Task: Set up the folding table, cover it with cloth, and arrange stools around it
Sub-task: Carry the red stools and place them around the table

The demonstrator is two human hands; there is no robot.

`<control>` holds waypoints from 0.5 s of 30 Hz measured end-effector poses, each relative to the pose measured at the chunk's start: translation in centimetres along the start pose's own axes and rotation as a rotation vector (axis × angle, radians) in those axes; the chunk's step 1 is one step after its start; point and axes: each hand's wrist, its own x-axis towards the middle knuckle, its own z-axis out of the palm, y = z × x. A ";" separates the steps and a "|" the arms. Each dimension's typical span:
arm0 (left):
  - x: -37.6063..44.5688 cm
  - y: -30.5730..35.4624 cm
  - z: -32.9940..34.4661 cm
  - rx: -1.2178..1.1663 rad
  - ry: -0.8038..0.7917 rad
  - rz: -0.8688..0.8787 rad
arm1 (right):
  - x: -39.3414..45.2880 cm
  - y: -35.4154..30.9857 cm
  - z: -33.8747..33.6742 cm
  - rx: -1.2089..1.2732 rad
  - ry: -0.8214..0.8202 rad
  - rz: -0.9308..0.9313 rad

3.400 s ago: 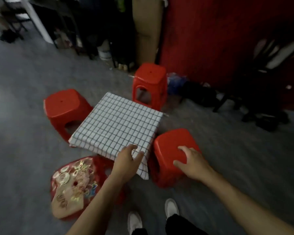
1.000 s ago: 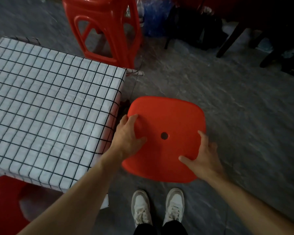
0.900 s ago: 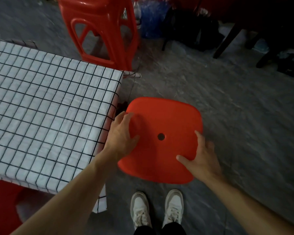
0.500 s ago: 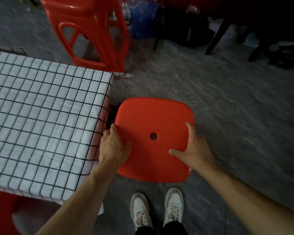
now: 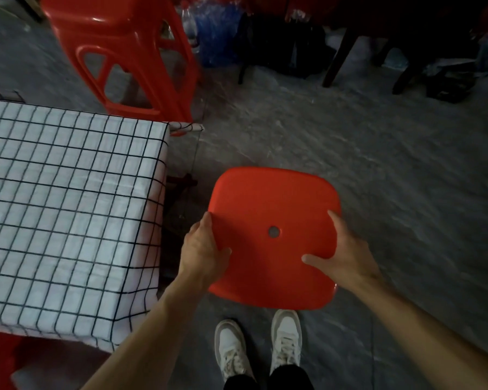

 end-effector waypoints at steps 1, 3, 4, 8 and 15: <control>-0.1 0.3 0.3 -0.010 -0.007 0.022 | -0.2 0.5 -0.2 -0.008 0.006 0.006; -0.2 0.8 0.7 -0.020 -0.022 0.056 | -0.5 1.3 -0.6 -0.016 0.013 0.016; -0.3 1.0 1.0 -0.021 -0.027 0.067 | -0.6 1.7 -0.8 -0.016 0.014 0.024; -0.7 1.4 1.7 -0.024 -0.041 0.078 | -0.9 2.4 -1.0 -0.002 0.014 0.050; -1.5 2.5 3.4 0.059 -0.092 0.076 | -1.0 3.6 -0.7 -0.089 0.050 0.103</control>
